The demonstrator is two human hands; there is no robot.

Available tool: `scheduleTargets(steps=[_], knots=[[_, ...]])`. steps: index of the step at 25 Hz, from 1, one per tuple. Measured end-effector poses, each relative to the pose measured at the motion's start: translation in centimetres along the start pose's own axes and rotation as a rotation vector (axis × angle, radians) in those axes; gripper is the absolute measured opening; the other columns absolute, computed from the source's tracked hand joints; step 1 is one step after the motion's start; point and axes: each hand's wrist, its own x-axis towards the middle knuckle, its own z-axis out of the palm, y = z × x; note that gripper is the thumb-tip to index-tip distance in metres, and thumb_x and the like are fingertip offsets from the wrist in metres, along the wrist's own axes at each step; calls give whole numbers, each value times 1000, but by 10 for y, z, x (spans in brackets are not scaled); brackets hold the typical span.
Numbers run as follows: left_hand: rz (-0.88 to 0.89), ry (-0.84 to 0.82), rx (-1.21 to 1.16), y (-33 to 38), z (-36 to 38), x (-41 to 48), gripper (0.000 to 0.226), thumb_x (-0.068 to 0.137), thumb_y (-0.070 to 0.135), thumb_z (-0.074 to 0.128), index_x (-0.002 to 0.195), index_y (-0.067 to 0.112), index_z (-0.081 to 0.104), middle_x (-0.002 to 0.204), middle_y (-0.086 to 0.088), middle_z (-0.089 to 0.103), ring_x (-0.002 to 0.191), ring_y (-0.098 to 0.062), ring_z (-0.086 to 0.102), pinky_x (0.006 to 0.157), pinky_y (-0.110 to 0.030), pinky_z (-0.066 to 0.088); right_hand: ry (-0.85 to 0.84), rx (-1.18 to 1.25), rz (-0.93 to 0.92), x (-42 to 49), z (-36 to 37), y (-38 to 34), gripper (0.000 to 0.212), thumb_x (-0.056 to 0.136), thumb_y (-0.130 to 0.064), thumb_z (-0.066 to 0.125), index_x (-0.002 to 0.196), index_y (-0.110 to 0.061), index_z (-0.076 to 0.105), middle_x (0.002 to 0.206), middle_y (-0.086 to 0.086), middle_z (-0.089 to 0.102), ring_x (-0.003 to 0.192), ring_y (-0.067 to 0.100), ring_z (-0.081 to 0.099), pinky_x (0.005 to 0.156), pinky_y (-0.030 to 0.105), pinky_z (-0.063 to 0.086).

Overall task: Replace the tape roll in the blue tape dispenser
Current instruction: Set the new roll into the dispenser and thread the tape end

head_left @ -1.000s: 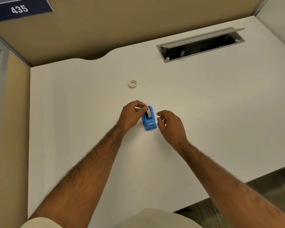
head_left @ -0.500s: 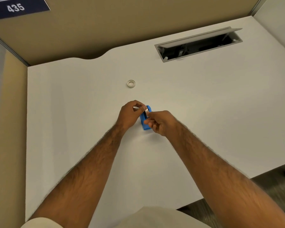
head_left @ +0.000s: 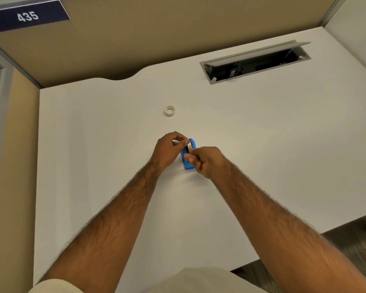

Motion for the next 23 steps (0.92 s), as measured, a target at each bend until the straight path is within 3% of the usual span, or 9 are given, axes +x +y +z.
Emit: scheduleTargets(steps=[4, 7, 9, 11, 13, 16, 19, 23], knots=[[10, -75, 3, 2, -7, -5, 25, 94, 34, 63, 117, 24, 66, 115, 11, 66, 100, -6, 64, 87, -21, 48, -7, 14, -12, -2, 2, 4, 17, 97, -11, 54, 103, -3, 67, 71, 9, 73, 36, 8, 57, 34, 14, 39], [82, -218, 116, -17, -16, -21, 62, 90, 28, 65, 147, 34, 41, 152, 9, 42, 136, -10, 42, 112, -32, 36, -26, 24, -13, -3, -1, 4, 14, 95, -8, 50, 93, -3, 64, 71, 10, 73, 36, 8, 56, 35, 15, 39], [145, -228, 414, -40, -18, -32, 91, 84, 46, 66, 157, 36, 13, 166, 9, 11, 152, -11, 14, 123, -42, 16, -24, 17, -9, -4, -3, 4, 13, 95, -7, 49, 91, -3, 62, 70, 9, 72, 35, 8, 56, 35, 16, 40], [139, -178, 696, -59, -14, -40, 116, 73, 80, 56, 156, 34, -10, 165, 9, -15, 153, -12, -12, 124, -47, -4, -16, 9, -10, -5, -3, 5, 13, 95, -7, 49, 95, -3, 62, 66, 9, 72, 36, 8, 56, 35, 16, 40], [134, -125, 738, -64, -6, -42, 126, 64, 94, 45, 154, 33, -18, 164, 7, -24, 151, -14, -20, 121, -49, -12, -6, -5, -10, -5, -3, 7, 14, 95, -7, 50, 95, -3, 63, 61, 7, 72, 38, 9, 56, 36, 17, 41], [216, -118, 601, -54, 6, -32, 116, 72, 85, 50, 156, 33, -12, 166, 6, -14, 153, -16, -12, 122, -51, -9, 4, -6, -15, -5, -1, 8, 16, 94, -5, 49, 94, -2, 64, 65, 8, 72, 38, 9, 55, 35, 16, 40], [253, -79, 470, -50, 14, -22, 103, 76, 72, 62, 157, 36, 9, 167, 8, 8, 154, -15, 0, 123, -50, -4, 5, 7, -13, -6, 1, 8, 15, 94, -5, 48, 97, -2, 63, 62, 8, 72, 35, 10, 56, 33, 15, 40], [249, -45, 449, -52, 17, -16, 99, 73, 62, 72, 153, 34, 21, 164, 7, 21, 154, -16, 6, 123, -49, -5, -3, 58, -27, -8, 2, 9, 16, 94, -6, 48, 100, -2, 63, 56, 6, 71, 36, 9, 57, 35, 15, 41]])
